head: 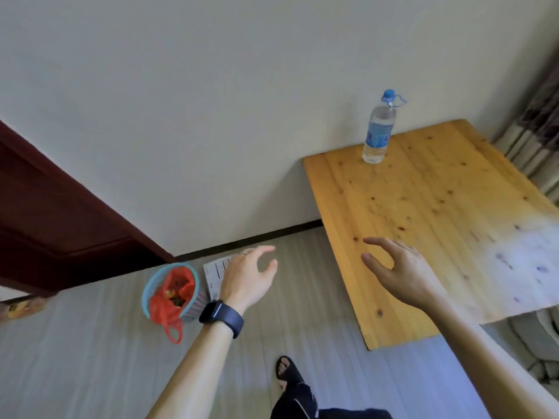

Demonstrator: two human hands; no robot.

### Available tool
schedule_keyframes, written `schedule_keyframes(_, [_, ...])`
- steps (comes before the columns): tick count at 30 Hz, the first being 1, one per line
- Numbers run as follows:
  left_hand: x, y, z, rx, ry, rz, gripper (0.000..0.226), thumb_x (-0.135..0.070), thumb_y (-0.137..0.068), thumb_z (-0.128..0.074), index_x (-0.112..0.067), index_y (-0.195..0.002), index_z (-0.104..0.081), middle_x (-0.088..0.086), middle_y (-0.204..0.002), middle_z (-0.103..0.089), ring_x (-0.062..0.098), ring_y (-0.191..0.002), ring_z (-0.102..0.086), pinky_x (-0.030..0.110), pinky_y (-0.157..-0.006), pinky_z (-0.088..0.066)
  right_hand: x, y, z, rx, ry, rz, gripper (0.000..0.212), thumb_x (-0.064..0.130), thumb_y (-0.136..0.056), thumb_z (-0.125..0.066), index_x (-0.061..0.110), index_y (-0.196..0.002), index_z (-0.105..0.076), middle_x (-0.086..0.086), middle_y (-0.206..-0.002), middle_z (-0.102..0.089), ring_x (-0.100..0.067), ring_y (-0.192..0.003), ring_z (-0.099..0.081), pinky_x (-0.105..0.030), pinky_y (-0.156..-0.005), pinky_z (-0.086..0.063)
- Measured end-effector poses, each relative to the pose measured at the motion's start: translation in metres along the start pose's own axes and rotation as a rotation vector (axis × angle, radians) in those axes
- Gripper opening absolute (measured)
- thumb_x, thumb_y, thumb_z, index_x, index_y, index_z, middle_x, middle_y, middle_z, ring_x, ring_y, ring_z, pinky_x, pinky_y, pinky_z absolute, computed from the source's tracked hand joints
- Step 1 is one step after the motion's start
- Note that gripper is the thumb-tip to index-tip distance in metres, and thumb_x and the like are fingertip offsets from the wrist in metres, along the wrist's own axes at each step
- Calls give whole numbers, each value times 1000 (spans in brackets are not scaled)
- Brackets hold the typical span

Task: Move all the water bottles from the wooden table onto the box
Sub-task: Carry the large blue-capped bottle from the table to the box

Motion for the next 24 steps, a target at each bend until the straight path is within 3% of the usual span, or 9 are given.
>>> schedule_keyframes(4, [-9,-105,10,136,-27,-120,31,-38,-94,-58,-36,-124,-63,-6,-124,-64,17,-118,-57,30,-98,-44,12,-48,-12,-40,-71,-151,44,59,-96,-46,42,-136,-51,7,-138,-56,-22,-128,-48,-36,-99,-41])
schedule_keyframes(9, [-57,-214,-6,325,-30,-294,32,-37,-98,-55,-35,-129,-59,-11,-131,-56,9,-126,-47,20,-92,-34,-2,-93,-23,-132,-160,-337,45,60,-96,-47,42,-137,-48,7,-139,-56,-21,-131,-47,-37,-103,-42])
schedule_keyframes(13, [-103,-300,-38,403,-15,-416,28,-38,-97,-56,-35,-124,-61,-9,-126,-61,10,-119,-53,20,-89,-37,-24,-142,-26,-195,-238,-440,46,64,-95,-45,45,-136,-47,12,-139,-54,-19,-132,-46,-40,-103,-44])
schedule_keyframes(20, [-180,-415,-69,502,39,-510,26,-35,-94,-62,-33,-120,-63,-15,-117,-61,5,-116,-54,21,-93,-39,-45,-247,4,-309,-306,-560,48,64,-94,-47,44,-138,-46,8,-142,-54,-19,-128,-51,-42,-102,-46])
schedule_keyframes(24, [-218,-484,-90,487,76,-456,29,-37,-94,-62,-30,-122,-61,-13,-118,-60,9,-115,-56,24,-90,-40,-60,-321,9,-343,-300,-608,54,61,-94,-50,37,-142,-42,4,-143,-53,-23,-127,-53,-39,-100,-47])
Point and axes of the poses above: each hand's wrist, its own y-axis away from the middle knuckle, its own z-axis out of the back of the hand, x = y × z, the point moved 4 cm from there along -y, towards the middle knuckle
